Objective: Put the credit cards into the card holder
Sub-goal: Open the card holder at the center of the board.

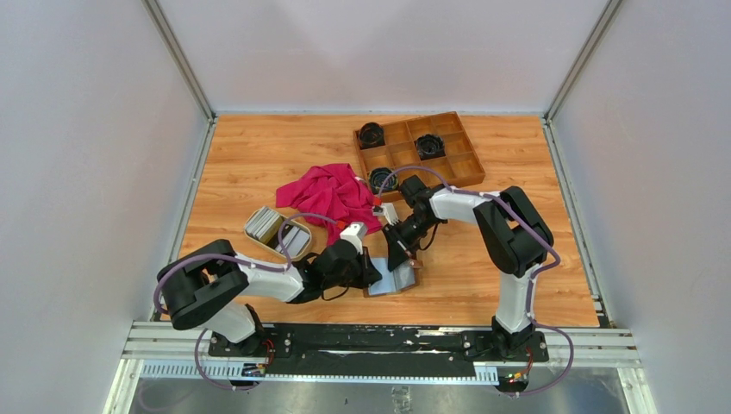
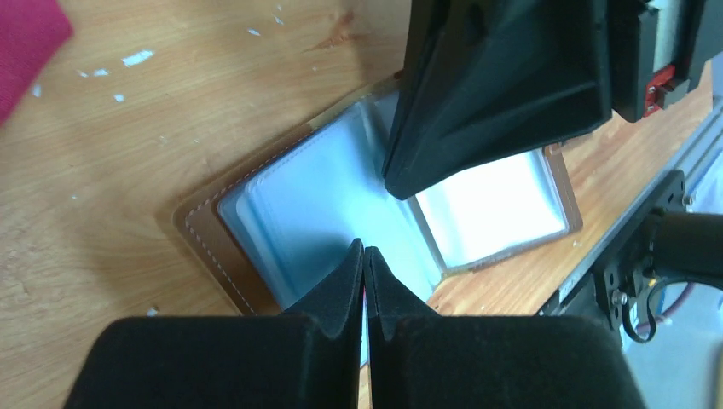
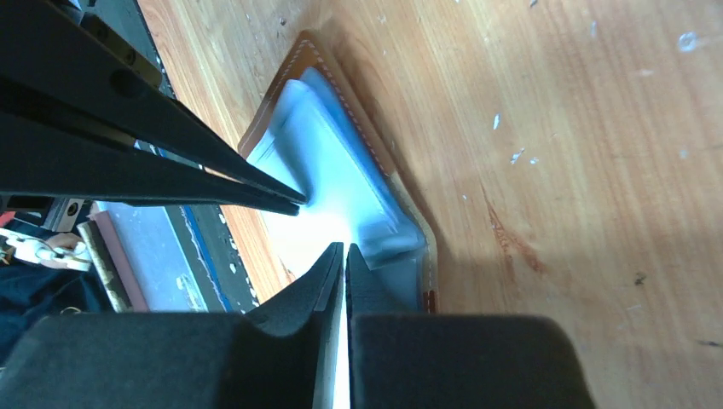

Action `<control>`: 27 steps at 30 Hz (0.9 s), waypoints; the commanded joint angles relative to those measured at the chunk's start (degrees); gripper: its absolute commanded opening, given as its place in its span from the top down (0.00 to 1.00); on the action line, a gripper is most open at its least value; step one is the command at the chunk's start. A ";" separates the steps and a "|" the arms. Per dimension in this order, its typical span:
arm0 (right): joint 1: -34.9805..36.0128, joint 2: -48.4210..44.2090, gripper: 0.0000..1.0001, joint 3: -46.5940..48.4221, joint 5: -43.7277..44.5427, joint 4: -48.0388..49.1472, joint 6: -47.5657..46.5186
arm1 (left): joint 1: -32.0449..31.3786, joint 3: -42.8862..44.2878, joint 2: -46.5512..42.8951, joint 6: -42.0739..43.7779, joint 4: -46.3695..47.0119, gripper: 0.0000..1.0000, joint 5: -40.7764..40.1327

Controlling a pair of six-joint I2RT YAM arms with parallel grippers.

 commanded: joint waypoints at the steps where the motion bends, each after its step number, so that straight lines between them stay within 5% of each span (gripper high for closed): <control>1: 0.58 -1.36 0.91 2.62 4.30 -6.46 -8.20 | -0.21 -1.54 1.33 -1.78 -2.84 1.00 -6.80; 11: 0.49 2.16 0.90 2.51 20.30 -13.01 -19.75 | 1.42 -1.94 2.76 -2.24 -5.93 1.00 -7.47; 21: 0.13 -7.84 0.86 2.70 0.24 -18.69 -31.22 | 1.63 0.87 -1.80 0.43 -5.92 0.99 -2.24; 27: 1.17 -12.79 0.85 -0.46 -4.52 -19.45 -38.95 | 1.63 1.79 -2.79 0.09 -5.87 0.98 -0.72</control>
